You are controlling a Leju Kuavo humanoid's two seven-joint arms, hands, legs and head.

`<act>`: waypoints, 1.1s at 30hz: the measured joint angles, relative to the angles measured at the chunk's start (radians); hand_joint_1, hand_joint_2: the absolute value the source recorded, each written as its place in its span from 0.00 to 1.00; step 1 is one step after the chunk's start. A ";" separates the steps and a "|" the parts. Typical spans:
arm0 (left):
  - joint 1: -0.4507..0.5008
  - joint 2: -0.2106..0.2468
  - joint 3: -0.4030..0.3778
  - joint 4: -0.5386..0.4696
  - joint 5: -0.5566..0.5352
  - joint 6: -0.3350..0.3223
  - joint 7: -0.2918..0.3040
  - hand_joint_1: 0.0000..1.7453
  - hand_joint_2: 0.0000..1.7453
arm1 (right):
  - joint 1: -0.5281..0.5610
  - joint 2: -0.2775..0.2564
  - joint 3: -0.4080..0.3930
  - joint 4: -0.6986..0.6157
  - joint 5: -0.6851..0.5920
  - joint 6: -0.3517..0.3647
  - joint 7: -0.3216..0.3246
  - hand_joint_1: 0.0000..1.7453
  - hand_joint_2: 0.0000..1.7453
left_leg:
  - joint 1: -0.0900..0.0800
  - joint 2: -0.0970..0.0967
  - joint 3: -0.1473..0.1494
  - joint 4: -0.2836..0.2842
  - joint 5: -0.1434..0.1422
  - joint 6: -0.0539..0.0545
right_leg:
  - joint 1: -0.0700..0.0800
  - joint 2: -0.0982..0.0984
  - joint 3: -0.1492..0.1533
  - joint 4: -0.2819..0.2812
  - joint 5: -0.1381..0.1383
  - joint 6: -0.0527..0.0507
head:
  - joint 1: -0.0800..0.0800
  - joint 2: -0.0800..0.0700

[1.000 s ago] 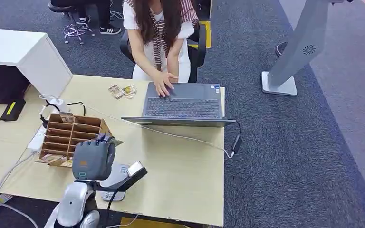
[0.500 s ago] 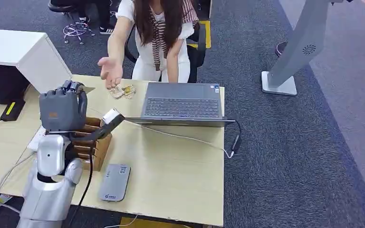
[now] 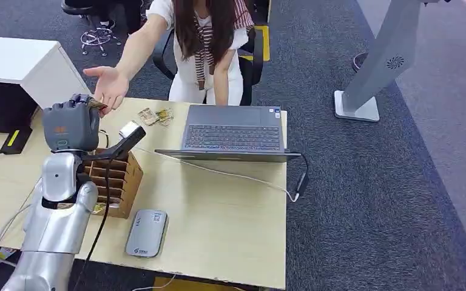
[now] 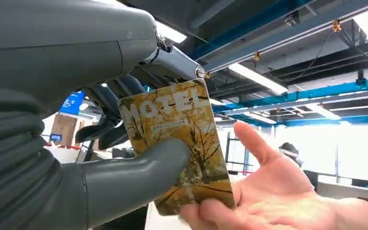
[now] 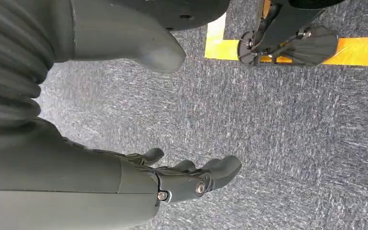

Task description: Pass the card to the sensor for recognition and then transmit it.

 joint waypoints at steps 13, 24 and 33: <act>-0.004 -0.004 0.001 0.039 0.000 0.010 0.003 0.00 1.00 | 0.000 0.000 0.001 0.002 0.000 0.003 -0.003 0.00 1.00 | 0.000 0.000 0.000 0.000 0.000 0.000 | 0.000 0.000 0.000 0.000 0.000 0.000 | 0.000 0.000; 0.145 -0.029 0.000 -0.127 0.120 0.044 -0.118 0.00 1.00 | 0.002 0.000 -0.008 0.002 -0.026 -0.004 -0.006 0.00 1.00 | 0.000 0.002 -0.001 0.000 -0.001 0.000 | 0.000 0.002 -0.001 0.000 0.000 0.000 | 0.000 0.000; 0.505 -0.014 -0.009 -0.389 0.134 0.058 -0.205 0.00 1.00 | 0.013 0.002 -0.057 0.001 -0.075 -0.009 -0.005 0.00 1.00 | 0.000 0.003 0.000 0.000 -0.004 -0.001 | 0.000 0.003 -0.002 0.000 -0.003 0.000 | 0.000 0.000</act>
